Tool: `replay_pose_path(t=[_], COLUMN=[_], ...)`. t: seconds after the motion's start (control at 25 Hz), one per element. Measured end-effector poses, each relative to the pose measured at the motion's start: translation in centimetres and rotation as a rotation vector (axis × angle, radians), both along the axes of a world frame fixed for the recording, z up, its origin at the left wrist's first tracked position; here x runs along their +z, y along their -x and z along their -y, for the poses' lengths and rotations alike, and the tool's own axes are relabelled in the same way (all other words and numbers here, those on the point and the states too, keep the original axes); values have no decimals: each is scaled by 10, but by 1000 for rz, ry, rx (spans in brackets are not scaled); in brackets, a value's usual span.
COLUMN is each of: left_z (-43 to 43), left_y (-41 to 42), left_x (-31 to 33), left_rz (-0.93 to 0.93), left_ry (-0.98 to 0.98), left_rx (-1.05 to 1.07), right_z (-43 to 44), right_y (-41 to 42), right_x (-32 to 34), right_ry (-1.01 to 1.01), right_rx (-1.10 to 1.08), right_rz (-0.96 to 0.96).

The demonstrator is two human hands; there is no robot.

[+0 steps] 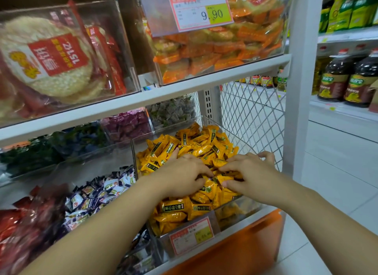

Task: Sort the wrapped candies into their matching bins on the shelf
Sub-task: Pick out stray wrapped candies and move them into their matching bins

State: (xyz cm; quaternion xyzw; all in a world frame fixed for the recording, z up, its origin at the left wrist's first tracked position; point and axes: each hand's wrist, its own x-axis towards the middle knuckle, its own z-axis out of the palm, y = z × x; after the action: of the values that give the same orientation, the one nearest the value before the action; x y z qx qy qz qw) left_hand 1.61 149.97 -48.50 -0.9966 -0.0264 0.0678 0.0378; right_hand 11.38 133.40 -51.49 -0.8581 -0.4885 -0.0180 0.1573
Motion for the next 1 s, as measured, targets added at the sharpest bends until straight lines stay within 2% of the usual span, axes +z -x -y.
replay_pose_path(t=[0.2, 0.48, 0.64, 0.76, 1.0], left_z=[-10, -16, -6, -3, -9], left_y=[13, 27, 5, -8, -19], left_x=[10, 20, 13, 2, 3], left_rz=[-31, -88, 28, 126, -39], left_ry=[29, -10, -107, 12, 170], left_rx=[28, 86, 111, 113, 179], right_z=[5, 4, 4, 4, 4], right_y=[0, 2, 1, -1, -4], right_x=[0, -2, -2, -2, -4], right_ry=[87, 48, 39, 49, 56], right_rx=[14, -11, -11, -3, -1], right_rz=[-35, -4, -3, -17, -29])
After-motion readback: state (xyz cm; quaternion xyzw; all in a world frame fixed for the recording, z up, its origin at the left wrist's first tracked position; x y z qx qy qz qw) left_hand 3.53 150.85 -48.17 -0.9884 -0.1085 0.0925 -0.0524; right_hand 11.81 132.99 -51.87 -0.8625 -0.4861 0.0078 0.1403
